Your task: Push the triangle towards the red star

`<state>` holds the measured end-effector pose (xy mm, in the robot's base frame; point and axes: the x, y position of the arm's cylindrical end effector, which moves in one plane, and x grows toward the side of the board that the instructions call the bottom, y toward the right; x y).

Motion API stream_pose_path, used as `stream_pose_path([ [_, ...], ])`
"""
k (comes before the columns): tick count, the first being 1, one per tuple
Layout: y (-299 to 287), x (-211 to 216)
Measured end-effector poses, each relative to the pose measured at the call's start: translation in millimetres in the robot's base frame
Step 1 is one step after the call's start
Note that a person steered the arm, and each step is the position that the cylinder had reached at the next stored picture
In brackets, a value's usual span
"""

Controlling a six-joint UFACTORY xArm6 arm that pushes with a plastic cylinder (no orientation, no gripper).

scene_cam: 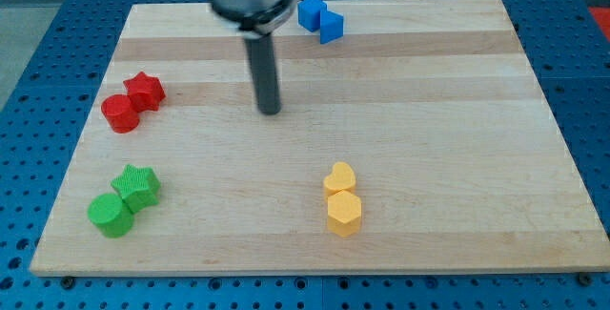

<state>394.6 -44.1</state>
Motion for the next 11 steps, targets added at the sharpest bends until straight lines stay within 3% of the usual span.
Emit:
stream_pose_path([
  [2, 93, -90],
  [4, 114, -173],
  [5, 84, -175],
  [9, 50, -69],
  [11, 4, -40],
])
